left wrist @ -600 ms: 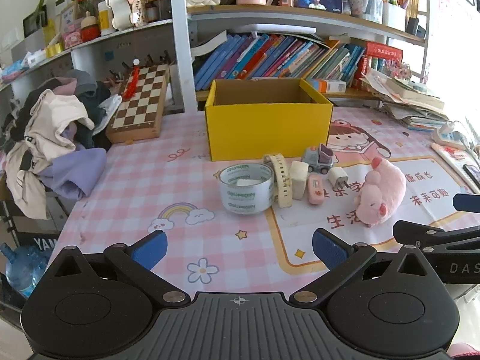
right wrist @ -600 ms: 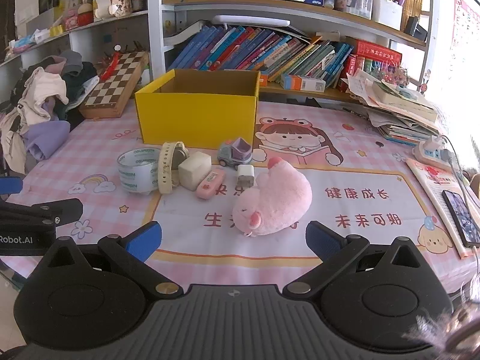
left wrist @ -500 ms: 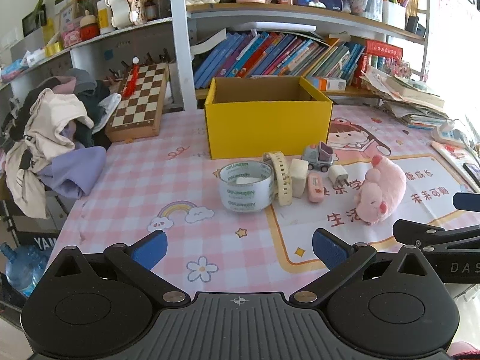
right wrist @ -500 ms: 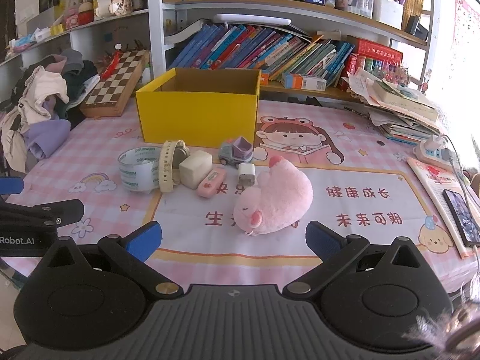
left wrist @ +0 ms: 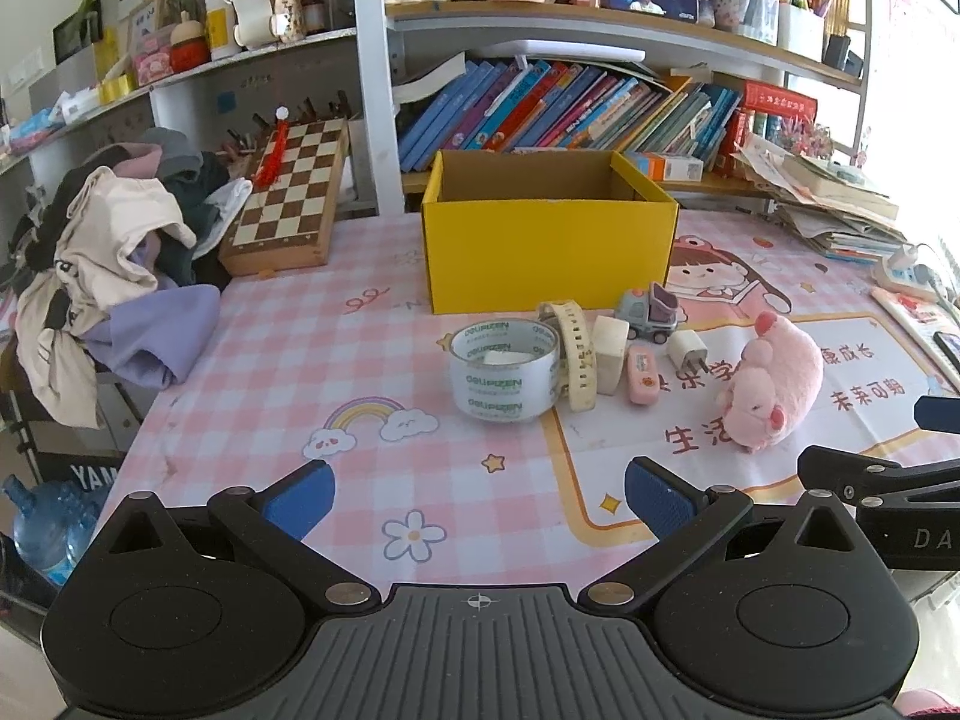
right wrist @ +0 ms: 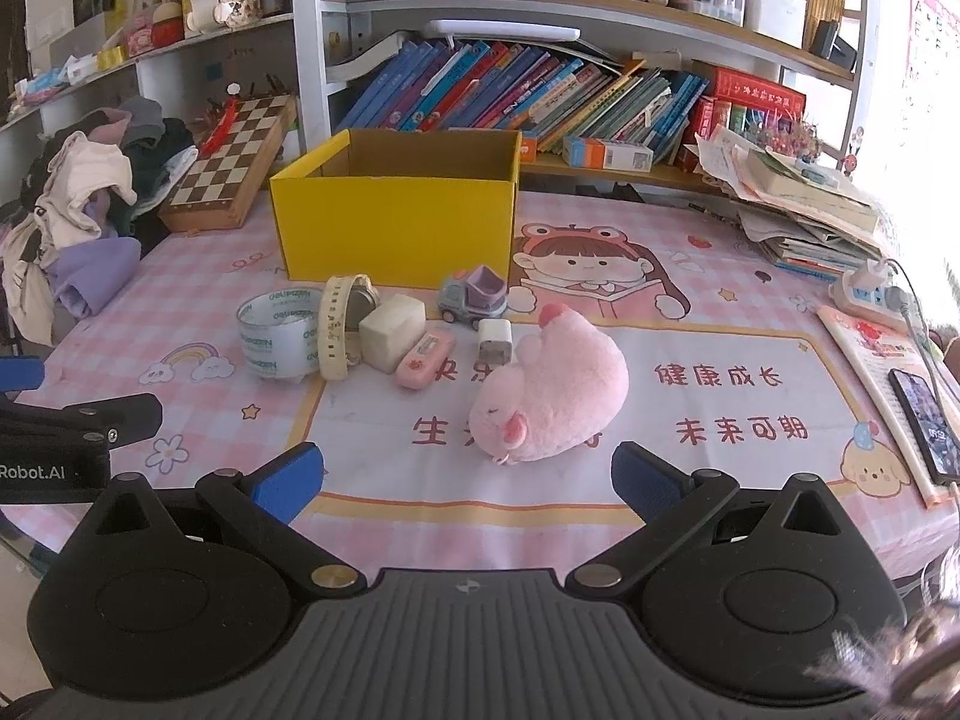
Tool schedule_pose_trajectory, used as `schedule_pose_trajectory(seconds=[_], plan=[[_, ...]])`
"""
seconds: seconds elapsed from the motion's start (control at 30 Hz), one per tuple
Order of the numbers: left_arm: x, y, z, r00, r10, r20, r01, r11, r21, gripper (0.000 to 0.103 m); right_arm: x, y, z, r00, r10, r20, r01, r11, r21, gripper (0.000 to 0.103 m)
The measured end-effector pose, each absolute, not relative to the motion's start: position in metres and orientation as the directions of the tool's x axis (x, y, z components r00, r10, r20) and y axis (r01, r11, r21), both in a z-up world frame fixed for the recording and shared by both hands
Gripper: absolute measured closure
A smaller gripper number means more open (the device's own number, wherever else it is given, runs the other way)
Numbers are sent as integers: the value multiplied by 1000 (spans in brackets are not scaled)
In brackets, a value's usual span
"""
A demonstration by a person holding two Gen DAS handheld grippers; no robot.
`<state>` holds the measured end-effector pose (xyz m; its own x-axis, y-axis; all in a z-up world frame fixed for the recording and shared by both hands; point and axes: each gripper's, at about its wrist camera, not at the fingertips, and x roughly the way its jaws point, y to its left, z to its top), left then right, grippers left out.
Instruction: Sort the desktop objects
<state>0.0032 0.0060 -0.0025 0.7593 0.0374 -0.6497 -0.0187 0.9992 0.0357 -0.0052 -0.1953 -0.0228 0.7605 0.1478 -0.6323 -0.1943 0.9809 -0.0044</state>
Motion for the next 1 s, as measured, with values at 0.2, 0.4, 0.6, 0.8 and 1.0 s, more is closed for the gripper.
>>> schedule_pose_trajectory(seconds=[0.2,0.4,0.6,0.8,1.0], plan=[[3,5,-4,756,38,-653,-17,999,38,0,-8,-194,-21,760,147,-633,-192,981,-3,0],[3,5,-6,748,37,-663,-15,999,39,0,-7,-193,-25,755,152,-638,-203,979,-7,0],[3,7,-8,746,37,-665,-15,999,39,0,-8,-192,-26,753,157,-639,-210,978,-6,0],[5,8,-12,731,37,-681,-15,999,38,0,-4,-190,-31,738,160,-655,-217,976,-6,0],[5,3,-12,737,32,-675,5,999,52,0,-3,-189,-31,739,163,-654,-225,974,-11,0]])
